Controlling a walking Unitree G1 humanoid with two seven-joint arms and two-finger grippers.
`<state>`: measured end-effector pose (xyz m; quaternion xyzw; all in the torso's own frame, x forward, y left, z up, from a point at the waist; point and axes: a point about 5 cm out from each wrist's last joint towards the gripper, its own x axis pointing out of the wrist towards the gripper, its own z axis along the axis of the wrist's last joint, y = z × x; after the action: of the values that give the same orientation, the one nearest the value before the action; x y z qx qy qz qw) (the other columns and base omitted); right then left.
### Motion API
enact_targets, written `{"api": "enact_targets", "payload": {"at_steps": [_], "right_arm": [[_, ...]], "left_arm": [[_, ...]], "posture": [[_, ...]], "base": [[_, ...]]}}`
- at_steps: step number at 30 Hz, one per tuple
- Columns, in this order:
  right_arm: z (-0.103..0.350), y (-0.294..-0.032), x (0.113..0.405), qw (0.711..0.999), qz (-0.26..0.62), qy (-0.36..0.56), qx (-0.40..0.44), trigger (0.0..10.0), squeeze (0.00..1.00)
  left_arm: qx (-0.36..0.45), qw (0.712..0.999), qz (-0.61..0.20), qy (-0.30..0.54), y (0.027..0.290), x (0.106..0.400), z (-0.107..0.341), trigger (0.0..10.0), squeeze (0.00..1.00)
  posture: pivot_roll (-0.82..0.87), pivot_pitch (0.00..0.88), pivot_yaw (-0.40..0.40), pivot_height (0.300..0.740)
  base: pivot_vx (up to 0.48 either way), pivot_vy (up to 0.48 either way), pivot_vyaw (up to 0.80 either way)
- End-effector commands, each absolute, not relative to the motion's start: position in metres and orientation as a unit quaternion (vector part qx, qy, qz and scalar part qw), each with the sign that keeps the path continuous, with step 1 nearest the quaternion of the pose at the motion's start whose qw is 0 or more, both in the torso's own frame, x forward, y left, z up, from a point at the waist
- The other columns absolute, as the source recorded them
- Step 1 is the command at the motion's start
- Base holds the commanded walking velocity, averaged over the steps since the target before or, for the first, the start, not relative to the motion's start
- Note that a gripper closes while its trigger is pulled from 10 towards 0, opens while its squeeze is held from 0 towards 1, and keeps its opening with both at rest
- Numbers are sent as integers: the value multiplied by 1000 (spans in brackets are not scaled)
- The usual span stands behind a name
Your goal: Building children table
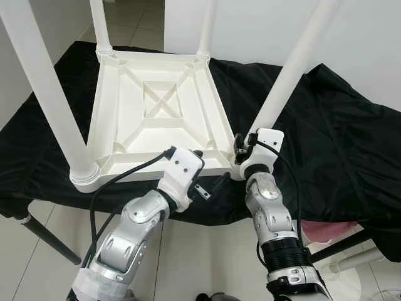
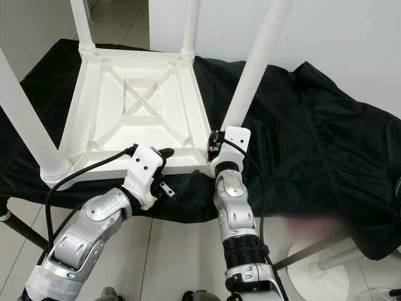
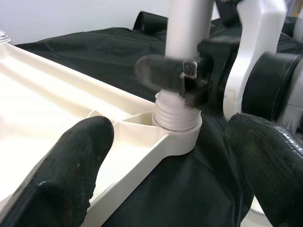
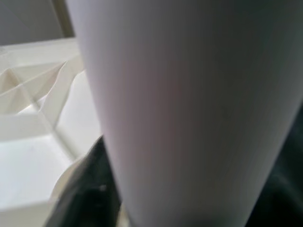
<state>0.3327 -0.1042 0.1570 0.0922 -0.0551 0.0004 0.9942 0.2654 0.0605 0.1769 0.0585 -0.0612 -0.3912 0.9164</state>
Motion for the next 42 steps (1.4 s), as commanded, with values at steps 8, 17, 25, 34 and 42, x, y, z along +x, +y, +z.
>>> {"api": "enact_targets", "payload": {"at_steps": [8,17,25,34,42], "right_arm": [[158,-111,330,994,30,-60,90,10000,1000],[153,-130,330,993,84,-65,51,10000,1000],[150,-145,332,974,215,-70,-2,10000,0],[147,-142,338,942,327,-58,-42,10000,0],[148,-145,348,935,347,-51,-54,3804,0]], "left_arm": [[57,918,-390,-49,60,267,173,10000,0],[60,918,-388,-50,59,269,173,10000,0],[63,916,-392,-53,57,269,174,10000,0],[64,914,-398,-54,54,270,175,10000,0],[65,913,-398,-56,54,271,175,10000,0]], "posture": [[56,110,-102,740],[54,107,-102,740],[54,103,-97,740],[51,100,-88,740],[56,99,-91,740]], "base": [[0,0,0],[0,0,0],[0,0,0],[0,0,0],[0,0,0]]}}
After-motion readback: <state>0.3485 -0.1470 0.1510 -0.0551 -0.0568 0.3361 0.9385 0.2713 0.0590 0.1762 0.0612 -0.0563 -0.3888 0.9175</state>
